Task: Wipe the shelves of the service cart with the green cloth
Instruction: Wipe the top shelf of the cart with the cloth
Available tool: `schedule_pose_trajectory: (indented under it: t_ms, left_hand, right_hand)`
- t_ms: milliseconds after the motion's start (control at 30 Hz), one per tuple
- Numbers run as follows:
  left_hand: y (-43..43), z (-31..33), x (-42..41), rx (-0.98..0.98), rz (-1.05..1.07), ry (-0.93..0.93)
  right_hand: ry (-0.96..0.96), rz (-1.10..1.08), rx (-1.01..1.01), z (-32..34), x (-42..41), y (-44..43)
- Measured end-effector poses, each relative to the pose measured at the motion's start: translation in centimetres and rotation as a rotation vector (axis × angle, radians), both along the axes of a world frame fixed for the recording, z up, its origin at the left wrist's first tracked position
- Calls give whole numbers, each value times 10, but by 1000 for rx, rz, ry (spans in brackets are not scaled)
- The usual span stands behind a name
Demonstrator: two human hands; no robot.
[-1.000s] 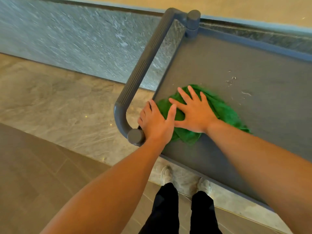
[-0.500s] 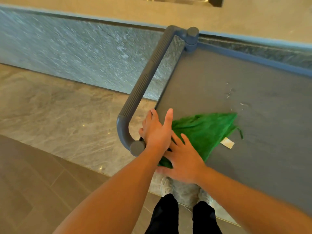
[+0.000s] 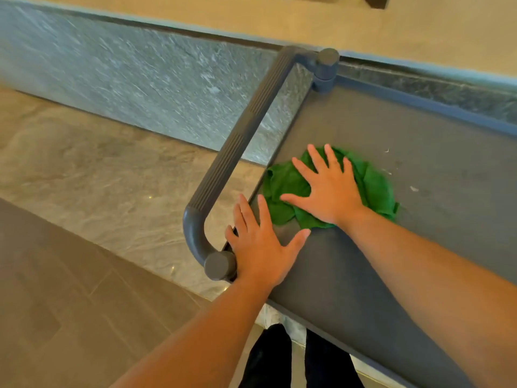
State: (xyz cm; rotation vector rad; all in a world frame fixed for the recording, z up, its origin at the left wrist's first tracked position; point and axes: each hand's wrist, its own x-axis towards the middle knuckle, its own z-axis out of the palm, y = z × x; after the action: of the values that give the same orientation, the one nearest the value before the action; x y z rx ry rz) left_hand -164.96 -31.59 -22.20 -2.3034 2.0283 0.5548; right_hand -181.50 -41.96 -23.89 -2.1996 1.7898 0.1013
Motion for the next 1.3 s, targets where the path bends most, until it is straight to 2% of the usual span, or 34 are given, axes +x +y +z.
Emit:
schedule_pose_trajectory:
  t_ms: [100,233,467,633,767,933,1033,1167,1300]
  left_hand:
    - [-1,-6,-3,13,-11,-46]
    - [-2,-13,-5,-11,-33,-70]
    - [1,-15,-5,-42,-21,-68]
    - [9,-23,-3,-43,-35,-108]
    - [9,-27,-4,-52,-31,-159]
    - [10,-30,-6,-57,-37,-209]
    - [9,-33,-6,-57,-19,-226]
    - [6,-31,-5,-35,-2,-233]
    - [4,-29,-3,-65,-15,-179]
  right_hand:
    - [-18,-165,-15,-2,-10,-31]
    - [-11,-127,-2,-3,-4,-4]
    - [-31,97,69,-4,-15,112]
    - [-58,304,91,0,-41,57]
    - [-3,189,22,0,-54,-26]
    - [-48,-179,-12,-1,-52,-119]
    - [-26,-341,-21,-5,-38,-134]
    - [-43,-197,-37,-5,-22,-99]
    - [-95,-31,-35,-1,-10,-23]
